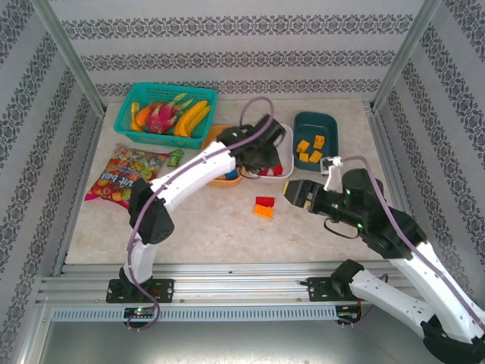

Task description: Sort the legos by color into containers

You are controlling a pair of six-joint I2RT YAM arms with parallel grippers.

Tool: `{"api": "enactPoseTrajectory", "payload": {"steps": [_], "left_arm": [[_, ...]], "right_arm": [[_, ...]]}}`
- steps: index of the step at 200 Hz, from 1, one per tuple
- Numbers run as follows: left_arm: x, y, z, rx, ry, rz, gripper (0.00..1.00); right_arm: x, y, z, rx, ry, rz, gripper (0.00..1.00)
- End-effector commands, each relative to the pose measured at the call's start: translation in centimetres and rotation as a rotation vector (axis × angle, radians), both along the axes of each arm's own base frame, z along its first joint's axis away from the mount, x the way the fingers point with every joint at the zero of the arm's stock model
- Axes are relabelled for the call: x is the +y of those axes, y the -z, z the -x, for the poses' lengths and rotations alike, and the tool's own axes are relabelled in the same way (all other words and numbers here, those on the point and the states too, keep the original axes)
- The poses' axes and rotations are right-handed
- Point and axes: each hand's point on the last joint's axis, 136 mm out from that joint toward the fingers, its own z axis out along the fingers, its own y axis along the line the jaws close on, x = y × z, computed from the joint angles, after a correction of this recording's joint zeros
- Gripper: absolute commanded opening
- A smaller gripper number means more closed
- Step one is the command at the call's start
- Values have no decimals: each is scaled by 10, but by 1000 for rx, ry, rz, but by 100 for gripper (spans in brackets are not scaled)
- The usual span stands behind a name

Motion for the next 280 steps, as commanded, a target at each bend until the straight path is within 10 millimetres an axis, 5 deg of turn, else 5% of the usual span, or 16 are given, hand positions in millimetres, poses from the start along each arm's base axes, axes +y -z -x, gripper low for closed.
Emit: {"api": "enactPoseTrajectory", "payload": {"steps": [1, 67, 119, 158, 211, 251, 280], "left_arm": [[51, 4, -29, -69, 58, -192, 27], [139, 39, -122, -92, 1, -308, 28], [129, 74, -174, -120, 50, -308, 30], [131, 117, -182, -67, 35, -334, 32], [129, 141, -182, -31, 48, -335, 45], [127, 128, -179, -34, 58, -320, 59], [126, 83, -179, -93, 37, -286, 63]], "right_arm": [[23, -32, -29, -126, 7, -98, 67], [66, -21, -85, -205, 45, -52, 72], [71, 16, -88, -113, 31, -20, 72], [62, 34, -86, -58, 44, 6, 73], [50, 51, -83, -9, 63, 24, 73], [48, 63, -82, 18, 59, 53, 73], [35, 75, -80, 39, 73, 179, 73]]}}
